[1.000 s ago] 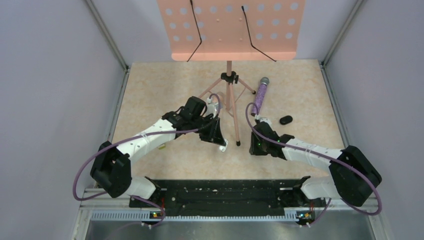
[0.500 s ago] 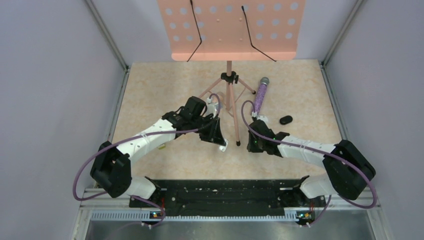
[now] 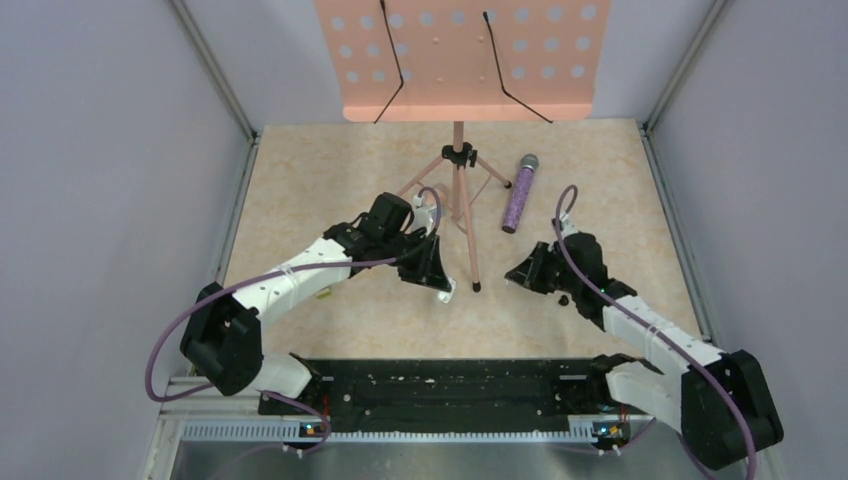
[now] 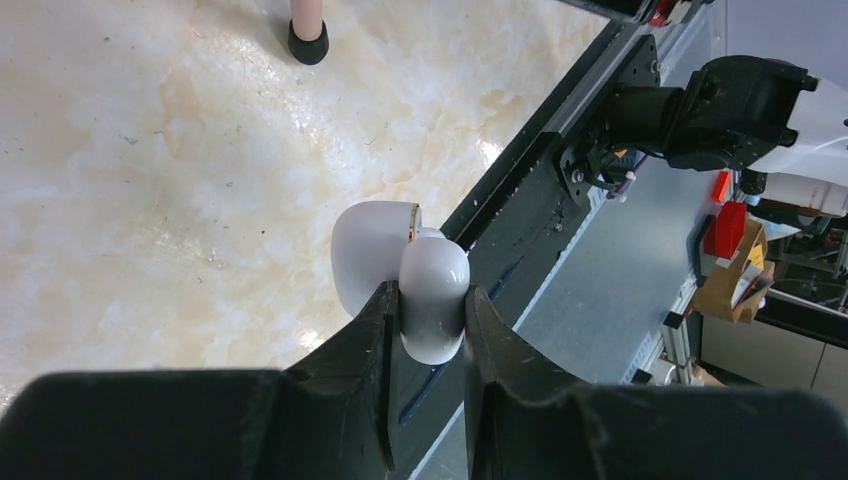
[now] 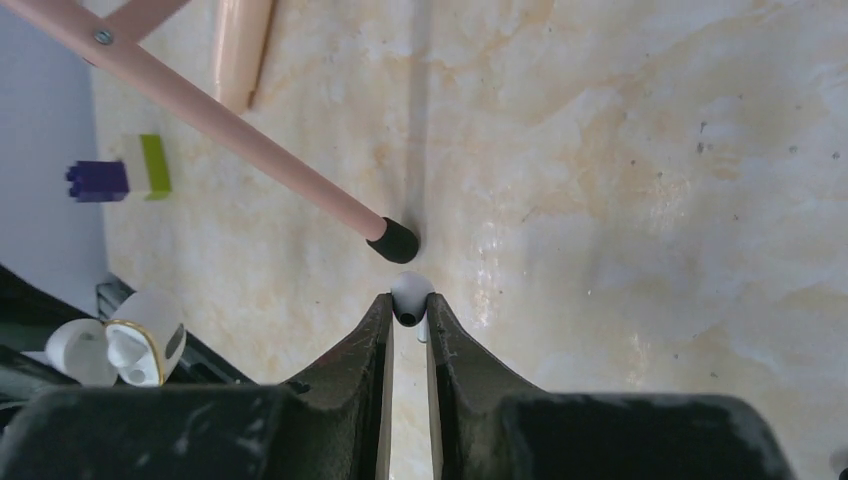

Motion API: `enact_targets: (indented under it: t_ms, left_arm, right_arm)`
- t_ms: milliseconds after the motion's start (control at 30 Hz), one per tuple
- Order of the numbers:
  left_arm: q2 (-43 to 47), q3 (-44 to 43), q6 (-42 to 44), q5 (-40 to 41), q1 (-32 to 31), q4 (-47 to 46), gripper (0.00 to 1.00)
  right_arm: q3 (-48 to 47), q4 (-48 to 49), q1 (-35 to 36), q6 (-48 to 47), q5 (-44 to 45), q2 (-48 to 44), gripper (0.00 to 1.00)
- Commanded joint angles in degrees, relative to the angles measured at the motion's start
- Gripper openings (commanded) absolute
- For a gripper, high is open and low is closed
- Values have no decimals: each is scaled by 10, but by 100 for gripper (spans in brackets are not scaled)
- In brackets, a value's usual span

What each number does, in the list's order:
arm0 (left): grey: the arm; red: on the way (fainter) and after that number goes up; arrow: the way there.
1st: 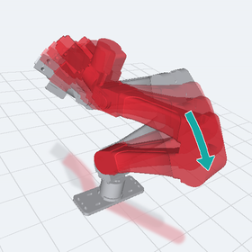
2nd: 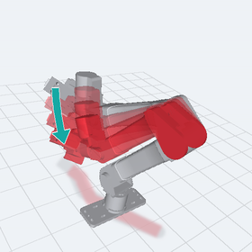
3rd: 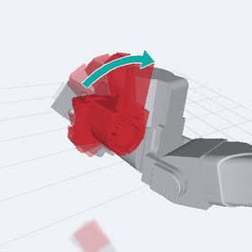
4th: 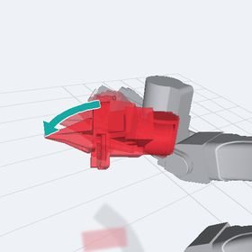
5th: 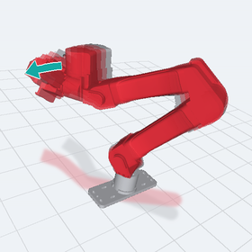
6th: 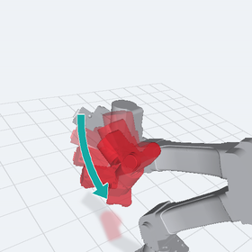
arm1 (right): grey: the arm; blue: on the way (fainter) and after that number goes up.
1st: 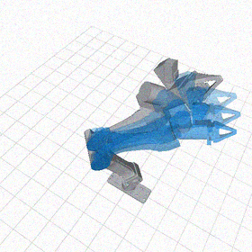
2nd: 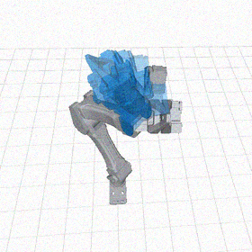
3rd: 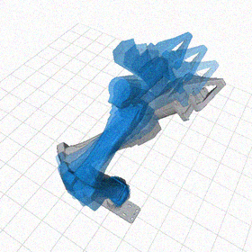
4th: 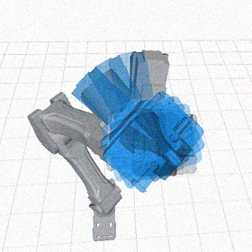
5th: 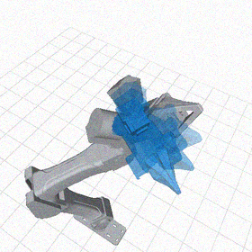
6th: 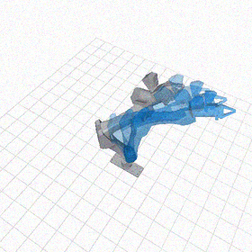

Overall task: Insert the wireless bluetooth earbuds into the charging case
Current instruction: Adjust the left earbud at the center of the board.

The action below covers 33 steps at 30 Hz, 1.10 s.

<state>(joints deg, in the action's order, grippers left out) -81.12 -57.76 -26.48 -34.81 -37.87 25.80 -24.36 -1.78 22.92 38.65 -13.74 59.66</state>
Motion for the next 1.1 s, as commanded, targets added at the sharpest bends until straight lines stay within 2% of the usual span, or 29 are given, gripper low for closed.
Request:
enact_targets:
  t_ms: [0,133,200,233,267,333,367,433,567,767,833,933,1067]
  left_arm:
    - [21,-14,15,4,5,1,0]
    - [24,-14,16,4,6,3,0]
    - [24,-14,17,4,6,5,0]
    - [24,-13,18,4,6,6,0]
    - [24,-13,18,3,6,6,0]
    - [23,-13,17,2,6,5,0]
    - [23,-14,17,1,6,4,0]
    - [23,-13,15,-1,6,3,0]
    - [22,-10,15,0,6,0,0]
    - [13,-11,13,-7,6,-8,0]
    - [11,-13,13,-6,6,-7,0]
    - [13,-13,12,-4,6,-6,0]
    - [15,-13,11,-1,6,-3,0]
  right_arm:
    - [44,116,-79,10,-187,-18,2]
    - [95,229,-157,55,-299,4,1]
    - [102,240,-172,58,-312,27,4]
    - [101,235,-174,56,-304,36,11]
    - [96,206,-174,50,-285,42,22]
    - [86,141,-174,37,-214,48,39]
    - [83,117,-174,30,-179,46,46]
    - [78,91,-173,26,-141,31,50]
    - [64,49,-174,9,-108,-15,48]
    - [38,-20,-154,-42,-87,-40,34]
    - [29,-33,-123,-52,-59,-38,31]
    - [3,-55,-34,-61,11,-21,30]
    - [-38,-73,41,-62,90,28,36]
